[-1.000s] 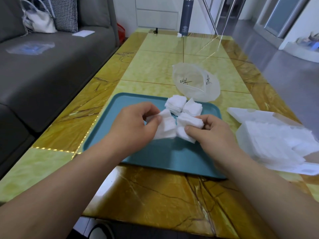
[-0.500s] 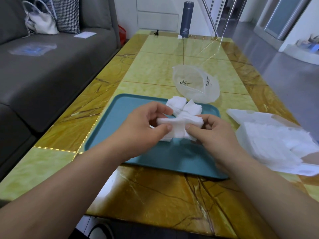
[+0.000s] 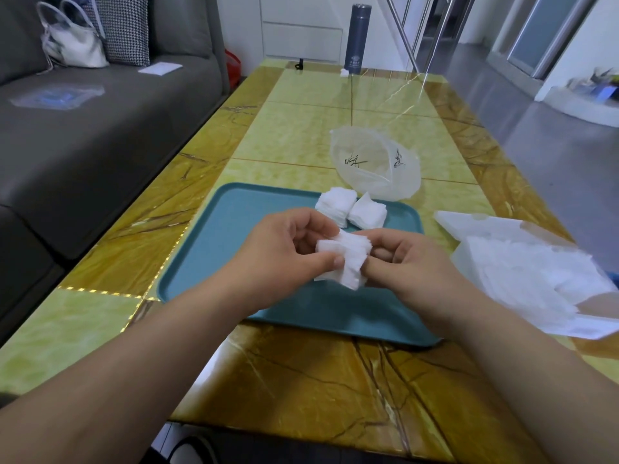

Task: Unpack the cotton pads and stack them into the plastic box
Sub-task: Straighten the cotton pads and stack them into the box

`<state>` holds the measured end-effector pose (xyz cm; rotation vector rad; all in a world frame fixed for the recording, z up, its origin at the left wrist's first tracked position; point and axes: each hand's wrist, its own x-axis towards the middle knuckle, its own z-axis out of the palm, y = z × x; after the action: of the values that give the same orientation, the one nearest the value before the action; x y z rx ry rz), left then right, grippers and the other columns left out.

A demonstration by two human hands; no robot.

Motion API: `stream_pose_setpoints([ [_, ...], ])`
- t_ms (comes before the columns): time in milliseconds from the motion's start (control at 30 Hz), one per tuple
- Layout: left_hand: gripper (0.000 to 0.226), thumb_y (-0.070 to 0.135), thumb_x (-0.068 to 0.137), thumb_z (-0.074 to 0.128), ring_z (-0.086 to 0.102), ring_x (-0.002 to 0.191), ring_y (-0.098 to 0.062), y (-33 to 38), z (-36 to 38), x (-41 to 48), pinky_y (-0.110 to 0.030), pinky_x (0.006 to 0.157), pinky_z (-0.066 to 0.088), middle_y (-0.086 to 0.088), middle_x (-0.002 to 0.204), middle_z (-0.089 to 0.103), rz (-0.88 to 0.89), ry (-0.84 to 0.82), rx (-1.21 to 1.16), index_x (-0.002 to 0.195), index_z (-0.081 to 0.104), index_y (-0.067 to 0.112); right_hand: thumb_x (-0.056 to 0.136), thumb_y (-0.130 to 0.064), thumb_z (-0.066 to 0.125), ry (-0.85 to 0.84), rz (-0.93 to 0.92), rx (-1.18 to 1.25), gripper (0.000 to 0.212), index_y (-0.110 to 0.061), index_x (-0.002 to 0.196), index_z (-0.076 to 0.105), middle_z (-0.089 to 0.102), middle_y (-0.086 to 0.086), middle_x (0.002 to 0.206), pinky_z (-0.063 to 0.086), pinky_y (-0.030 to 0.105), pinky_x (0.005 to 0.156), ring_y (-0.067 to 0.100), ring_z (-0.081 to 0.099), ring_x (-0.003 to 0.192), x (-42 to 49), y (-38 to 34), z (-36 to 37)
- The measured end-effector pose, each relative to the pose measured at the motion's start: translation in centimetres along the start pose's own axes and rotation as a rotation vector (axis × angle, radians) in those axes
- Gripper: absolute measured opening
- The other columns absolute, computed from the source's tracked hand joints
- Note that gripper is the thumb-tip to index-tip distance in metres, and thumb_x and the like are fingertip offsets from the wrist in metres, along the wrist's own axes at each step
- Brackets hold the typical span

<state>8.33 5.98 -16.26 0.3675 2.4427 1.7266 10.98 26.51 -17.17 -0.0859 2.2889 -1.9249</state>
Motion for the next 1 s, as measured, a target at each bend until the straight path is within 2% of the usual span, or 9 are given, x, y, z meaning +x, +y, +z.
stream_pose_setpoints([
  [133,0.028,0.010,0.080,0.087,0.061,0.064,-0.005,-0.5,0.4,0.1,-0.019,0.062,0.054,-0.003,0.085,0.075,0.039,0.042,0.066,0.101,0.072,0.022,0.088,0.005,0.073,-0.045,0.005,0.051,0.035,-0.011,0.119,0.073,0.080,0.011,0.104,0.062,0.036,0.092,0.026,0.076,0.103,-0.2,0.0,-0.3],
  [233,0.037,0.024,0.078,0.087,0.060,0.060,-0.004,-0.9,0.7,0.2,-0.022,0.061,0.050,0.003,0.076,0.070,0.073,0.102,0.185,0.110,0.068,0.031,0.075,0.006,0.085,-0.081,0.016,0.052,0.054,-0.013,0.123,0.069,0.079,0.009,0.111,0.059,0.030,0.095,0.022,0.075,0.106,-0.4,0.2,-0.5],
  [333,0.058,0.038,0.076,0.086,0.060,0.062,0.000,-1.0,1.0,0.1,-0.021,0.063,0.048,0.008,0.071,0.066,0.056,0.072,0.331,0.129,0.061,0.036,0.078,0.003,0.085,0.008,-0.010,-0.100,0.047,-0.017,0.118,0.070,0.079,0.004,0.107,0.059,0.029,0.094,0.018,0.075,0.103,-0.4,0.5,-0.5],
  [433,0.028,0.040,0.077,0.085,0.052,0.053,0.000,-0.9,1.5,-0.2,-0.018,0.053,0.038,0.009,0.064,0.062,0.030,-0.042,0.404,0.099,0.070,0.032,0.085,0.006,0.075,0.055,-0.018,-0.224,0.037,-0.022,0.108,0.073,0.080,-0.001,0.102,0.060,0.033,0.093,0.014,0.076,0.099,-0.6,0.7,-0.8],
  [500,0.021,0.041,0.077,0.084,0.052,0.053,-0.001,-1.0,1.9,-0.3,-0.020,0.051,0.036,0.009,0.062,0.063,0.023,-0.078,0.456,0.089,0.071,0.030,0.087,0.005,0.072,0.082,-0.021,-0.314,0.039,-0.029,0.105,0.073,0.079,-0.007,0.103,0.058,0.035,0.097,0.010,0.074,0.101,-0.8,1.1,-0.8],
  [600,0.022,0.042,0.078,0.081,0.057,0.060,-0.003,-1.0,2.5,-0.2,-0.023,0.054,0.037,0.007,0.065,0.064,-0.005,-0.099,0.508,0.091,0.067,0.030,0.089,0.002,0.068,0.169,-0.001,-0.384,0.050,-0.037,0.120,0.067,0.074,-0.017,0.115,0.053,0.027,0.105,-0.003,0.069,0.109,-1.1,1.4,-0.2],
  [733,0.022,0.042,0.083,0.077,0.061,0.067,-0.010,-1.5,3.0,-0.1,-0.027,0.057,0.041,0.006,0.070,0.064,-0.036,-0.091,0.486,0.093,0.065,0.026,0.094,0.003,0.062,0.238,0.065,-0.269,0.058,-0.024,0.145,0.057,0.066,-0.008,0.137,0.044,0.028,0.115,0.002,0.061,0.125,-1.0,1.7,0.7],
  [867,0.018,0.039,0.089,0.071,0.059,0.070,-0.010,-1.6,3.4,-0.1,-0.029,0.061,0.044,0.008,0.073,0.062,-0.020,-0.083,0.485,0.093,0.061,0.025,0.098,0.003,0.054,0.235,0.092,-0.270,0.060,-0.022,0.153,0.047,0.059,-0.005,0.144,0.038,-0.004,0.093,0.005,0.055,0.131,-1.1,1.6,2.0],
  [1000,0.017,0.037,0.089,0.073,0.056,0.063,-0.002,-1.4,2.9,0.1,-0.022,0.055,0.038,0.009,0.067,0.062,0.007,-0.052,0.456,0.097,0.061,0.029,0.096,0.003,0.060,0.211,0.101,-0.190,0.067,-0.022,0.155,0.043,0.059,-0.005,0.144,0.043,0.003,0.091,0.001,0.060,0.124,-1.0,1.5,1.9],
])
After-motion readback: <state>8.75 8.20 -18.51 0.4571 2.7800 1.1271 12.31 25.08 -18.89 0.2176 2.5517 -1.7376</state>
